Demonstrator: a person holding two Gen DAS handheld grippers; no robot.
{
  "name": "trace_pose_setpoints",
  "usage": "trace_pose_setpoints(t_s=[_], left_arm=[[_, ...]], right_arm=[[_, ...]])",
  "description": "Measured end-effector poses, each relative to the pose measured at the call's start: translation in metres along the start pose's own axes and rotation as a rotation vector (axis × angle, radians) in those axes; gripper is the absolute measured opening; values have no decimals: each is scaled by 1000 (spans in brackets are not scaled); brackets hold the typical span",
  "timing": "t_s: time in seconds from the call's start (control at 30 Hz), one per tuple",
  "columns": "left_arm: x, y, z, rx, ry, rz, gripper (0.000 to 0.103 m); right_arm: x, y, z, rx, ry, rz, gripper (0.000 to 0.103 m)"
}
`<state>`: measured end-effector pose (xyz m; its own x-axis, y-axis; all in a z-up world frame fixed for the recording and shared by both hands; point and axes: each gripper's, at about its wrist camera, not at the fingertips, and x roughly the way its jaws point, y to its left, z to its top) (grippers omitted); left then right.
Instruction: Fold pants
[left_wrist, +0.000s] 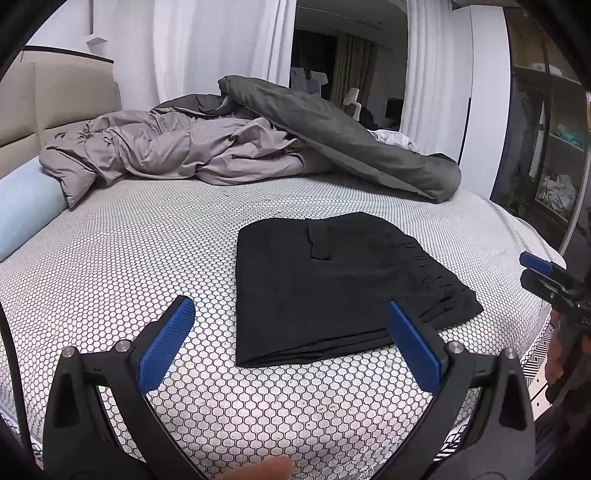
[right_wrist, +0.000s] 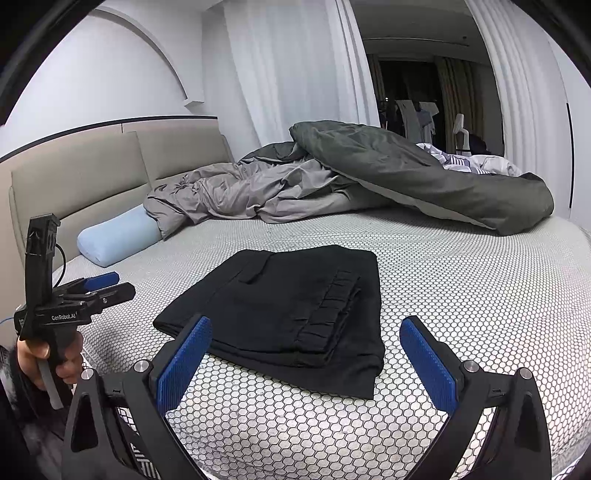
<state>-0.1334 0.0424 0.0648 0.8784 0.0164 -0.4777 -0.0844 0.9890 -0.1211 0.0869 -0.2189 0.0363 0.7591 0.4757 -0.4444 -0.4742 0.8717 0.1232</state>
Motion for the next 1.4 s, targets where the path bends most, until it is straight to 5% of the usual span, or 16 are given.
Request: trace_pose_setpoints(t_s=[1.4], left_arm=[[-1, 3, -1, 7, -16, 10, 102]], right_arm=[[-3, -3, -2, -26, -10, 21, 103]])
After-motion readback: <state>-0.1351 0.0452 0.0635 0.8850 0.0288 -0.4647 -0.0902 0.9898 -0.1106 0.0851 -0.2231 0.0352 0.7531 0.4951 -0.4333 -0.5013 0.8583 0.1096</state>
